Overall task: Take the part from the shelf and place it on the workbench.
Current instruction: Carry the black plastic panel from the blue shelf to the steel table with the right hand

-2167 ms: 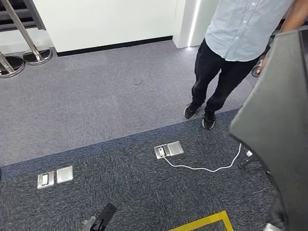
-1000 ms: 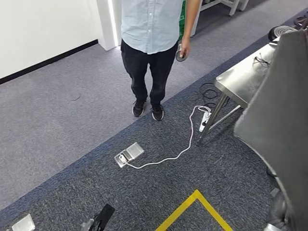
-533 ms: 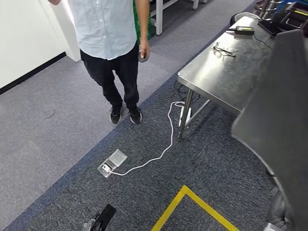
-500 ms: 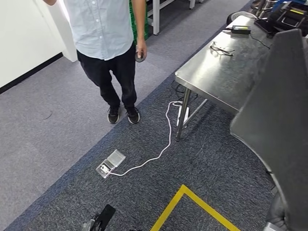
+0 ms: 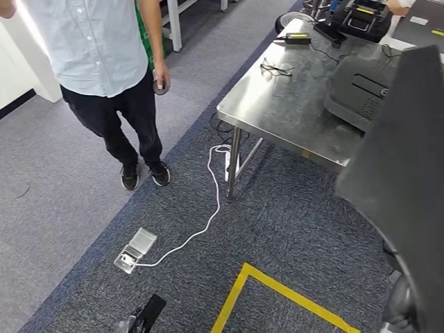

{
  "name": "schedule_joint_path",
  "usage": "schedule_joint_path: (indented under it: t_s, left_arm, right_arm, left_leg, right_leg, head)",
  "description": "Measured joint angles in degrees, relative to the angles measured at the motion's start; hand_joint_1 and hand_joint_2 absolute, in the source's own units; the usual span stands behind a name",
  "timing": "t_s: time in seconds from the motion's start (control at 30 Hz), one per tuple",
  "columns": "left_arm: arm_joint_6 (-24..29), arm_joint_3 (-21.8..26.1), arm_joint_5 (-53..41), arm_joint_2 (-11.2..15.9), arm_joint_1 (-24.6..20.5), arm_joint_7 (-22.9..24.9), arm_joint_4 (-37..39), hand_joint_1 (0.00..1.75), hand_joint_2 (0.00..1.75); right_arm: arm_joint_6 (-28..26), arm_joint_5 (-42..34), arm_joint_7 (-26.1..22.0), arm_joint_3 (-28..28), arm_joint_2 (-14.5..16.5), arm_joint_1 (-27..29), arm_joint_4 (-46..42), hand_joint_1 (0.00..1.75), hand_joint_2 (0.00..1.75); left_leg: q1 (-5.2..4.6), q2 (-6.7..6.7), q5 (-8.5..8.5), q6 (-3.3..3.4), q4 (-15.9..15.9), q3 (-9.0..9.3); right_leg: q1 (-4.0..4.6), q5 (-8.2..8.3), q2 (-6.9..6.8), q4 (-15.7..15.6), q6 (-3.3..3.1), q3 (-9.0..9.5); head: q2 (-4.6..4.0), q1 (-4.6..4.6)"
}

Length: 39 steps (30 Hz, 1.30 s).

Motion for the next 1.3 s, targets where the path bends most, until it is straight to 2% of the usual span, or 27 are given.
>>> schedule_joint_path:
  t_s: [0.03,0.07,0.13,0.2,0.27,0.3,0.37,0.43,0.47,0.5,0.53,0.57,0.6,0.63,0.67,0.73,0.8,0.87,0.93,0.97,1.0,1.03,1.07,1.1,1.17,1.23,1.3]
  left_arm:
    - [0.0,0.0,-0.1,0.0,0.0,0.0,0.0,0.0,1.75]
    - [0.0,0.0,-0.1,0.0,0.0,0.0,0.0,0.0,1.75]
    - [0.0,0.0,-0.2,0.0,-0.1,0.0,0.0,0.0,1.75]
    - [0.0,0.0,-0.1,0.0,-0.2,0.1,0.0,0.0,1.75]
    - [0.0,0.0,-0.2,-0.1,-0.3,0.1,0.0,0.0,1.75]
    - [0.0,0.0,-0.2,-0.1,-0.4,0.1,0.0,0.0,1.75]
    - [0.0,0.0,-0.2,-0.2,-0.6,0.1,0.0,0.0,1.75]
    - [0.0,0.0,-0.2,-0.2,-0.5,0.1,0.0,0.0,1.75]
    - [0.0,0.0,-0.2,-0.1,-0.3,0.1,0.0,0.0,1.75]
    - [-0.1,0.0,-0.2,-0.1,-0.2,0.1,0.0,0.0,1.75]
    - [-0.1,0.0,-0.3,-0.1,-0.1,0.1,0.0,0.0,1.75]
    - [-0.2,0.0,-0.4,-0.1,-0.1,0.1,0.0,0.0,1.75]
    - [-0.3,0.0,-0.6,-0.1,-0.1,0.0,0.0,0.0,1.75]
    - [-0.4,0.0,-0.8,-0.1,-0.2,0.0,0.0,0.0,1.75]
    - [-0.5,0.0,-0.9,0.0,-0.3,-0.1,0.0,0.0,1.75]
    - [-0.8,0.0,-1.1,0.0,-0.3,-0.4,0.0,0.0,1.75]
    - [-0.9,-0.1,-1.2,0.0,-0.4,-0.7,0.0,0.0,1.75]
    - [-1.2,-0.2,-1.3,0.0,-0.6,-1.0,0.0,0.0,1.75]
    - [-1.5,-0.3,-1.5,0.0,-0.5,-1.1,0.0,0.0,1.75]
    - [-1.7,-0.3,-1.5,0.1,-0.4,-1.1,0.0,0.0,1.75]
    - [-1.9,-0.3,-1.6,0.1,-0.3,-1.0,0.0,0.0,1.75]
    - [-2.1,-0.3,-1.6,0.2,-0.3,-1.0,0.0,0.0,1.75]
    - [-2.4,-0.3,-1.6,0.2,-0.3,-1.0,0.0,0.0,1.75]
    - [-2.7,-0.3,-1.7,0.2,-0.4,-1.0,0.0,0.0,1.75]
    - [-3.4,-0.3,-1.6,0.2,-0.6,-1.1,0.0,0.0,1.75]
    - [-3.9,-0.3,-1.6,0.3,-0.7,-1.2,0.0,0.0,1.75]
    - [-4.0,-0.3,-1.6,0.4,-0.7,-1.2,0.0,0.0,1.75]
  right_arm:
    - [0.0,0.0,0.0,0.0,0.0,0.1,0.0,1.75,1.75]
    - [0.0,0.0,0.0,0.0,0.0,0.1,0.0,1.75,1.75]
    - [0.0,0.0,0.1,0.0,0.0,0.0,0.0,1.75,1.75]
    - [0.0,0.0,0.1,0.0,0.0,-0.1,0.0,1.75,1.75]
    - [0.0,0.0,0.1,-0.1,0.0,0.0,0.0,1.75,1.75]
    - [0.0,0.0,0.1,-0.1,0.0,0.0,-0.1,1.75,1.75]
    - [0.0,0.0,0.1,-0.1,0.0,-0.1,-0.1,1.75,1.75]
    - [0.0,0.0,0.1,-0.1,0.0,-0.3,0.0,1.75,1.75]
    - [0.0,0.0,0.2,0.0,0.0,-0.4,0.0,1.75,1.75]
    - [0.0,0.0,0.2,0.0,0.0,-0.4,0.1,1.75,1.75]
    - [0.0,0.0,0.2,-0.1,0.0,-0.4,0.2,1.75,1.75]
    - [0.0,0.0,0.2,-0.1,0.0,-0.4,0.2,1.75,1.75]
    - [0.0,0.0,0.2,-0.1,0.0,-0.4,0.3,1.75,1.75]
    - [0.0,0.0,0.2,-0.1,0.0,-0.5,0.3,1.75,1.75]
    - [0.0,0.0,0.2,-0.1,0.0,-0.5,0.4,1.75,1.75]
    - [0.1,-0.1,0.2,0.0,0.0,-0.6,0.5,1.75,1.75]
    - [0.1,-0.2,0.2,0.0,-0.1,-0.5,0.5,1.75,1.75]
    - [0.0,-0.3,0.2,0.0,-0.2,-0.7,0.5,1.75,1.75]
    - [0.0,-0.4,0.2,0.0,-0.4,-1.0,0.6,1.75,1.75]
    - [0.0,-0.4,0.2,0.1,-0.4,-1.1,0.7,1.75,1.75]
    - [0.0,-0.4,0.2,0.1,-0.5,-1.1,0.8,1.75,1.75]
    - [0.0,-0.5,0.2,0.0,-0.6,-1.1,0.9,1.75,1.75]
    - [0.0,-0.5,0.2,0.0,-0.6,-1.1,1.0,1.75,1.75]
    - [0.0,-0.4,0.1,0.0,-0.7,-1.1,1.0,1.75,1.75]
    - [0.0,-0.2,0.0,0.0,-0.8,-1.3,1.1,1.75,1.75]
    - [0.0,0.4,0.0,0.1,-0.8,-1.4,1.1,1.75,1.75]
    - [0.0,0.9,0.1,0.0,-0.8,-1.5,1.3,1.75,1.75]
  left_leg:
    - [0.03,0.7,-0.27,-0.14,0.0,0.29]
    - [0.08,1.34,-0.59,-0.34,0.0,0.71]
    - [0.02,2.45,-1.27,-0.93,0.0,1.6]
    - [-0.24,3.38,-1.71,-1.58,-0.2,2.17]
    - [-0.35,4.43,-1.96,-2.2,-0.6,2.7]
    - [-0.27,4.29,-2.28,-2.5,-0.6,2.99]
    - [-0.17,2.3,-4.16,-2.77,1.9,2.17]
    - [-0.26,0.06,-7.44,-2.58,9.0,-1.39]
    - [-0.36,-0.3,-8.69,-2.47,12.8,-3.55]
    - [-0.46,-0.46,-8.99,-2.35,15.2,-5.2]
    - [-0.53,-0.59,-8.02,-2.17,15.5,-5.91]
    - [-0.58,-0.85,-5.92,-1.92,13.6,-5.58]
    - [-0.61,-1.51,-3.2,-1.61,10.0,-4.45]
    - [-0.58,-2.82,-1.05,-1.28,6.3,-3.2]
    - [-0.52,-4.05,0.23,-1.11,3.3,-2.1]
    - [-0.58,-5.45,0.47,-0.92,0.9,-1.23]
    - [-0.6,-4.52,0.52,-0.63,0.4,-0.91]
    - [-0.3,-3.26,0.62,-0.12,-0.1,-0.52]
    - [-0.14,-1.81,0.42,0.23,-0.2,-0.17]
    - [-0.13,-1.03,0.26,0.28,-0.2,-0.05]
    - [-0.12,-0.42,0.09,0.22,-0.2,0.08]
    - [-0.07,0.06,-0.11,0.08,-0.2,0.24]
    - [-0.01,0.39,-0.31,-0.13,-0.2,0.47]
    - [0.07,0.58,-0.55,-0.4,-0.2,0.77]
    - [0.06,0.85,-0.99,-0.97,-0.2,1.28]
    - [-0.1,0.92,-1.31,-1.36,-0.2,1.51]
    - [-0.14,0.9,-1.39,-1.11,-0.3,1.67]
  right_leg:
    - [-0.14,1.31,-0.22,-0.8,0.14,0.14]
    - [-0.2,3.48,-0.65,-3.8,0.2,1.45]
    - [0.17,6.92,-2.9,-11.4,0.05,5.08]
    - [0.77,7.47,-4.4,-14.6,-0.63,6.54]
    - [1.0,7.26,-3.48,-14.8,-1.59,6.44]
    - [0.91,7.29,-2.85,-15.0,-1.98,6.6]
    - [0.64,7.44,-1.69,-15.6,-2.84,7.07]
    - [0.66,7.38,-0.43,-15.8,-3.44,7.25]
    - [0.76,7.32,0.33,-15.8,-3.6,7.29]
    - [0.86,7.26,1.2,-15.8,-3.69,7.37]
    - [0.94,7.2,2.1,-15.8,-3.74,7.5]
    - [0.99,7.12,3.01,-15.7,-3.72,7.69]
    - [1.02,7.01,3.88,-15.7,-3.65,7.91]
    - [1.09,6.86,4.63,-15.6,-3.5,8.05]
    - [1.09,6.76,5.38,-15.5,-3.3,8.04]
    - [0.87,6.76,6.62,-15.4,-2.69,7.7]
    - [0.61,6.75,7.24,-15.4,-1.96,7.43]
    - [0.75,5.34,4.88,-13.4,-1.19,6.5]
    - [0.62,2.38,1.53,-7.3,-0.4,3.54]
    - [0.36,1.1,0.72,-3.8,-0.06,1.66]
    - [0.09,0.65,0.31,-1.4,0.26,0.32]
    - [-0.15,1.19,0.06,-1.0,0.51,-0.07]
    - [-0.34,2.71,-0.14,-2.7,0.69,0.67]
    - [-0.46,4.82,-0.35,-6.2,0.78,2.4]
    - [-0.33,7.27,-0.78,-12.9,0.49,5.99]
    - [-0.1,7.24,-0.98,-15.4,-0.11,7.26]
    - [-0.09,7.19,-0.9,-15.6,-0.42,7.26]
  head:
    - [0.0,0.0]
    - [0.0,0.0]
    - [0.0,0.01]
    - [0.0,-0.04]
    - [0.0,-0.09]
    - [0.0,-0.14]
    - [0.0,-0.31]
    - [0.0,-0.44]
    - [0.0,-0.45]
    - [0.0,-0.46]
    - [0.0,-0.46]
    - [0.0,-0.46]
    - [0.0,-0.47]
    - [0.0,-0.43]
    - [0.0,-0.42]
    - [0.0,-0.37]
    - [0.0,-0.39]
    - [0.0,-0.2]
    - [0.0,-0.01]
    - [0.0,-0.02]
    - [0.0,-0.03]
    - [0.0,-0.03]
    - [0.0,-0.04]
    - [0.0,-0.04]
    - [0.0,-0.03]
    - [0.0,-0.07]
    - [0.0,-0.14]
